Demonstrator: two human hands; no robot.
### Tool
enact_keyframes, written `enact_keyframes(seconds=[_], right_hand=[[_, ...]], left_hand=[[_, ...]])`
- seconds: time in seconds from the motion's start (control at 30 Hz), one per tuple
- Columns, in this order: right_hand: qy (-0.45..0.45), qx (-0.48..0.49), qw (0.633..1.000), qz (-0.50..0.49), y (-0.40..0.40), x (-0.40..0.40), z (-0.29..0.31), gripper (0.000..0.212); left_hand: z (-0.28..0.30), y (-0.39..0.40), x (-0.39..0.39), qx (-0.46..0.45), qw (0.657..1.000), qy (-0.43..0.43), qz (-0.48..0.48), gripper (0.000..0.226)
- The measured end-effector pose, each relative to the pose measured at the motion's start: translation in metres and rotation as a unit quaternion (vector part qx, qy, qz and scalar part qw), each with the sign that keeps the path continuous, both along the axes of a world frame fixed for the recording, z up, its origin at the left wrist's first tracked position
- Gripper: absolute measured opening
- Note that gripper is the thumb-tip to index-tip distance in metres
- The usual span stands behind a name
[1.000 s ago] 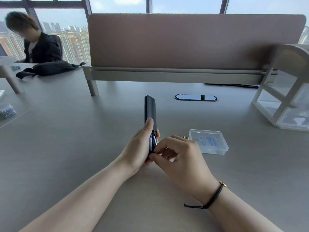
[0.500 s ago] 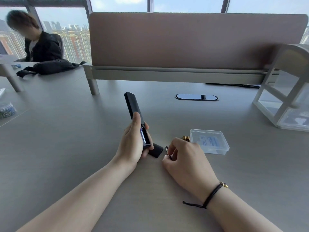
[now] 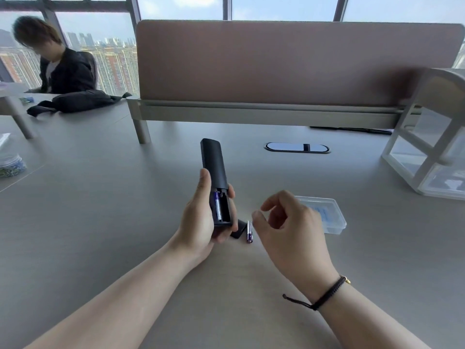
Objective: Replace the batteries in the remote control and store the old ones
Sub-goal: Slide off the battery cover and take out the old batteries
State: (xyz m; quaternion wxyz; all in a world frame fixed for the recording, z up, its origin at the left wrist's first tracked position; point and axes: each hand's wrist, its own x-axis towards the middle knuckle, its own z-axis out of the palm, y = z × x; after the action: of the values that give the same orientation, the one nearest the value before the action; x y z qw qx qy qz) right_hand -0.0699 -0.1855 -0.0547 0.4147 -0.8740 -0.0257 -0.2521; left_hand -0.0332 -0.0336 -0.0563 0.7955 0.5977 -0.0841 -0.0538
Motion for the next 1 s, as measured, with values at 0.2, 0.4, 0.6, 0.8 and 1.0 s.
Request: enact_keyframes(seconds=[0.2, 0.4, 0.6, 0.8, 1.0], right_hand=[[-0.091, -0.031, 0.989, 0.115, 0.0074, -0.0072, 0.0027, 0.015], [-0.089, -0.032, 0.982, 0.166, 0.0073, -0.0082, 0.0038, 0.021], [-0.072, -0.043, 0.978, 0.19, 0.0052, -0.0092, 0.0076, 0.029], [-0.034, -0.006, 0.978, 0.204, 0.0042, -0.0098, 0.0094, 0.031], [0.021, 0.043, 0.977, 0.207, 0.0033, -0.0096, 0.0107, 0.028]], left_hand=[[-0.0007, -0.0038, -0.005, -0.013, 0.993, 0.024, -0.111, 0.065], [-0.0007, -0.0034, -0.0053, 0.019, 0.988, 0.015, -0.152, 0.063], [0.0015, -0.0036, -0.0082, 0.037, 0.987, 0.016, -0.153, 0.067], [-0.0034, -0.0041, -0.0063, 0.085, 0.982, -0.011, -0.167, 0.085], [-0.0014, -0.0068, -0.0099, 0.094, 0.982, -0.036, -0.162, 0.073]])
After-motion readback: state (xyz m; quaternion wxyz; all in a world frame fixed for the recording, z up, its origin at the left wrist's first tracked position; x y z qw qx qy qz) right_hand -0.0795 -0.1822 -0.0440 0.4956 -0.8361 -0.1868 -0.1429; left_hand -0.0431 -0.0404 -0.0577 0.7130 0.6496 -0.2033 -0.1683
